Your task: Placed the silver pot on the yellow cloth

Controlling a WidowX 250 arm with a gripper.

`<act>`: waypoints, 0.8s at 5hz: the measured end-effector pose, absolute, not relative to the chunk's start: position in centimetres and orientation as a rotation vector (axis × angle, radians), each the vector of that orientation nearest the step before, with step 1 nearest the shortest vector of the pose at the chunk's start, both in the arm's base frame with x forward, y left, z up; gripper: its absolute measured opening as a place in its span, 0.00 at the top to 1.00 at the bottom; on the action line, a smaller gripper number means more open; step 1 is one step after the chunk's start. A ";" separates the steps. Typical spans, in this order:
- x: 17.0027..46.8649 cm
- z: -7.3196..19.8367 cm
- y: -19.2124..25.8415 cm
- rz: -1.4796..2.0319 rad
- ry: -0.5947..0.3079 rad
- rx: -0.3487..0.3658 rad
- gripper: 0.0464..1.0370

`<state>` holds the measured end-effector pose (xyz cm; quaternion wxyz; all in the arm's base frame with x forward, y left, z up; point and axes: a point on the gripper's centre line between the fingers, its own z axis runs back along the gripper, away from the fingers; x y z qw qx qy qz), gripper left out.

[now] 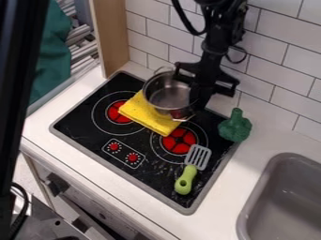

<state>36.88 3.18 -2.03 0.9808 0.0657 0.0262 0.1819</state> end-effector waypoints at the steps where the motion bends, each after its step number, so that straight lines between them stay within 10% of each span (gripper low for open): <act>1: 37.3 -2.5 3.5 0.364 0.059 0.126 0.99; 2: 37.0 -3.1 3.5 0.360 0.092 0.127 0.97; 4: 36.4 -3.3 3.8 0.360 0.112 0.114 0.55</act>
